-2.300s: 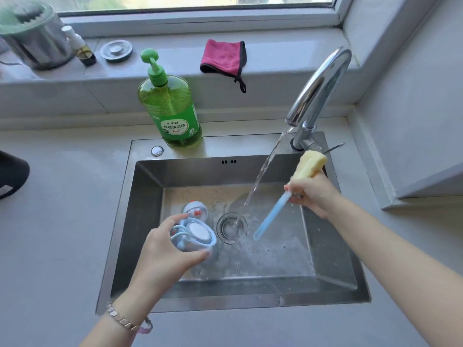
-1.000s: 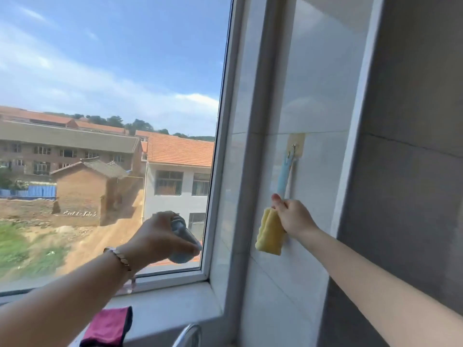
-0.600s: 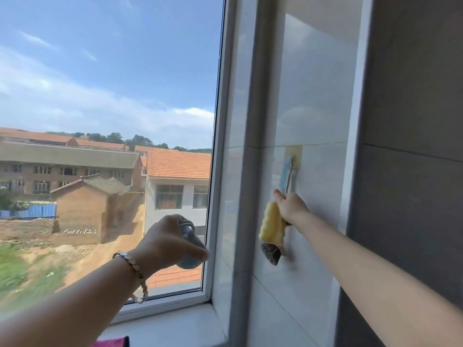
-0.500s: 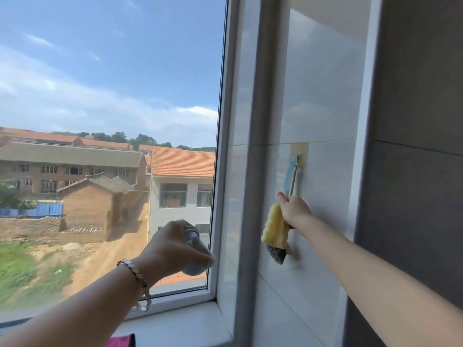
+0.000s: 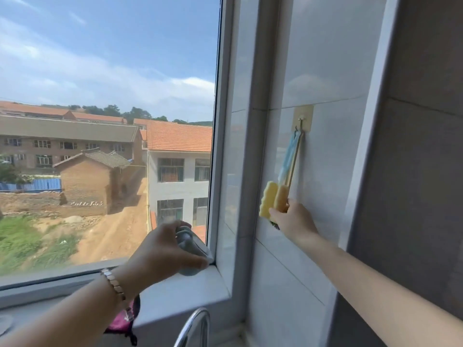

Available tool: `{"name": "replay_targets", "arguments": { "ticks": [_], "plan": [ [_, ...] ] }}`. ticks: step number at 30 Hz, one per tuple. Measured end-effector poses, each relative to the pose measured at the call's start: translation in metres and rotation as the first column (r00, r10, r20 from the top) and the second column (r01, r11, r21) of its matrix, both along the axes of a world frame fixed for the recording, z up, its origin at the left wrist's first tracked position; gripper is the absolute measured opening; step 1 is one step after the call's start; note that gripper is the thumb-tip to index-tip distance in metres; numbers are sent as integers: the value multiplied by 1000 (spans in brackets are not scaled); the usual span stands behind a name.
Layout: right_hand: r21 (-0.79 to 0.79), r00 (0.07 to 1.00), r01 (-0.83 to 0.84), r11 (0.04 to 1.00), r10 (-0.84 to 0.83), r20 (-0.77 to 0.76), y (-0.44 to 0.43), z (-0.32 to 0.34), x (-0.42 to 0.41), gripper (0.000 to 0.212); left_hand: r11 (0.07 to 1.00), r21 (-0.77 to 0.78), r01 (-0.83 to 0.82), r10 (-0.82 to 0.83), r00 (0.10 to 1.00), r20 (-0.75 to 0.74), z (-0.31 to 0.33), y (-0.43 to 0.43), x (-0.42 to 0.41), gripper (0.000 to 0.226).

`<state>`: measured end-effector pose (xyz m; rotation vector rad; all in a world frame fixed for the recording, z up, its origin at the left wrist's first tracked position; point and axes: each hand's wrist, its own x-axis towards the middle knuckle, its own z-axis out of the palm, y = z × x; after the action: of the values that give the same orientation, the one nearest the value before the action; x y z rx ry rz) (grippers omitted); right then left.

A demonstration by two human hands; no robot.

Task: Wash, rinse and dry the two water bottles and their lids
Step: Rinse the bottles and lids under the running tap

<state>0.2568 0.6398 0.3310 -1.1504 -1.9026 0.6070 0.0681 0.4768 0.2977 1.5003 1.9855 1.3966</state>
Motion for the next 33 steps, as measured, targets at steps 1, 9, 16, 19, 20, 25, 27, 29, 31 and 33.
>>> {"name": "replay_targets", "arguments": {
  "ticks": [1, 9, 16, 19, 20, 25, 27, 29, 31, 33],
  "plan": [
    [19, 999, -32, 999, 33, -18, -10, -11, 4, 17, 1000, -18, 12, -12, 1000, 26, -10, -7, 0, 58],
    [-384, 863, -438, 813, 500, 75, -114, -173, 10, 19, 984, -149, -97, 130, 964, 233, -142, -105, 11, 68],
    [-716, 812, -472, 514, 570, -126, -170, -306, -30, 22, 938, -307, -160, 260, 911, 319, -256, -143, 14, 74],
    [-786, 807, -533, 313, 466, -362, -182, -330, -50, 43, 941, -313, -128, 237, 910, 341, -282, -133, 17, 73],
    [-786, 801, -550, 281, 444, -402, -184, -338, -54, 51, 943, -312, -113, 228, 905, 360, -289, -130, 18, 74],
    [-803, 838, -523, 284, 345, -423, -183, -363, -77, 37, 949, -302, -92, 230, 856, 462, -313, -120, 20, 73],
    [-836, 874, -462, 298, 313, -371, -177, -367, -86, 29, 946, -318, -66, 217, 855, 470, -320, -119, 17, 70],
    [-861, 896, -413, 298, 300, -326, -173, -371, -93, 26, 941, -333, -63, 222, 857, 465, -326, -119, 15, 69],
    [-859, 877, -447, 250, 310, -366, -173, -376, -95, 21, 938, -334, -94, 251, 850, 463, -330, -118, 11, 69],
    [-824, 823, -535, 188, 336, -458, -174, -381, -92, 19, 935, -336, -114, 270, 842, 467, -333, -118, 8, 70]
  ]
}}
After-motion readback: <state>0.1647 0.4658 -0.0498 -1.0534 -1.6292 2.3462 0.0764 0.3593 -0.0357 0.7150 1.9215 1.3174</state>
